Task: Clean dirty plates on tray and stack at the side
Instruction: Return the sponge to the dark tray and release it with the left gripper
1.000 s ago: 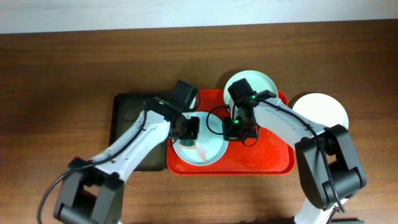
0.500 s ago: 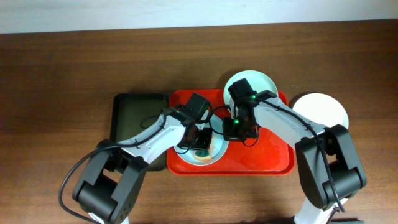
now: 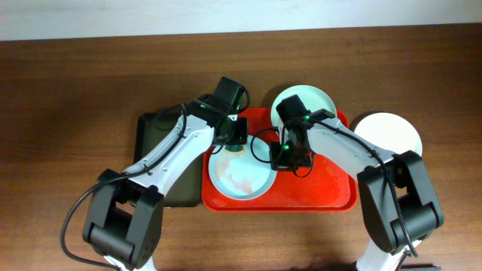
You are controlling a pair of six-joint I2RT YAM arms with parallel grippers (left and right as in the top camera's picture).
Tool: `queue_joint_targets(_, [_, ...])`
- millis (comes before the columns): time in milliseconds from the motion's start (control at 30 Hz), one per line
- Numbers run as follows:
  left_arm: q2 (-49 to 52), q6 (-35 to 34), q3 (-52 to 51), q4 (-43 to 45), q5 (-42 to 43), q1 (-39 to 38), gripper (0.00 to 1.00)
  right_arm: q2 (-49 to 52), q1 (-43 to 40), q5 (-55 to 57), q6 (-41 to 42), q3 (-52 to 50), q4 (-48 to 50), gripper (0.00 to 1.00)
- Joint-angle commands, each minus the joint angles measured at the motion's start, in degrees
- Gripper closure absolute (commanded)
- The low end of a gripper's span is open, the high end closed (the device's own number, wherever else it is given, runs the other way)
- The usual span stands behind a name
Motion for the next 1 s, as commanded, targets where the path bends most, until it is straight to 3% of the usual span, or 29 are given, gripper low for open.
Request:
queue_joint_targets(0, [3.89,-0.85,-0.26,3.10,1.33,-0.44,1.00,0.50,0.31,0.76,-0.37,-0.52,-0.20,0.96])
queue_joint_targets(167, [9.92,-1.16,-0.26,4.57,-3.06,0.09,1.00,0.50,0.31,0.76,-0.37,-0.52,-0.28,0.96])
queue_joint_targets(300, [4.90,-1.14,-0.26,0.87,-3.65,2.78,1.00,0.50,0.31,0.76,-0.39,-0.52,-0.39,0.96])
queue_joint_targets(433, [2.86,-1.09,-0.26,-3.69,-15.87,3.19,1.00,0.50,0.31,0.76,-0.39,-0.52,-0.44,0.96])
queue_joint_targets(500, [2.03,-0.22,-0.26,-4.59,-14.29,3.19,1.00,0.50,0.31,0.76,-0.39,-0.52,-0.74,0.96])
queue_joint_targets(600, [-6.16,-0.28,-0.24,-3.98,-2.73,3.17,1.00,0.50,0.31,0.76,-0.39,-0.52,-0.68,0.96])
queue_joint_targets(633, [-8.96,-0.26,-0.24,-4.07,-1.49,3.45,1.00,0.50,0.31,0.76,-0.39,-0.52,-0.61,0.89])
queue_joint_targets(667, [-13.27,-0.24,-0.24,-5.07,-1.31,4.00,1.00,0.50,0.31,0.79,-0.39,-0.52,-0.59,0.83])
queue_joint_targets(767, [-21.40,0.02,-0.24,-12.26,-2.34,8.41,1.00,0.50,0.31,2.34,-0.39,-0.52,-0.20,0.78])
queue_joint_targets(867, [-21.03,4.57,-0.81,-23.67,-6.51,14.58,1.00,0.50,0.31,2.29,-0.37,-0.52,0.31,0.73])
queue_joint_targets(967, [-18.05,10.40,-3.74,-24.15,-6.78,17.64,1.00,0.50,0.31,2.29,-0.37,-0.52,0.31,0.73])
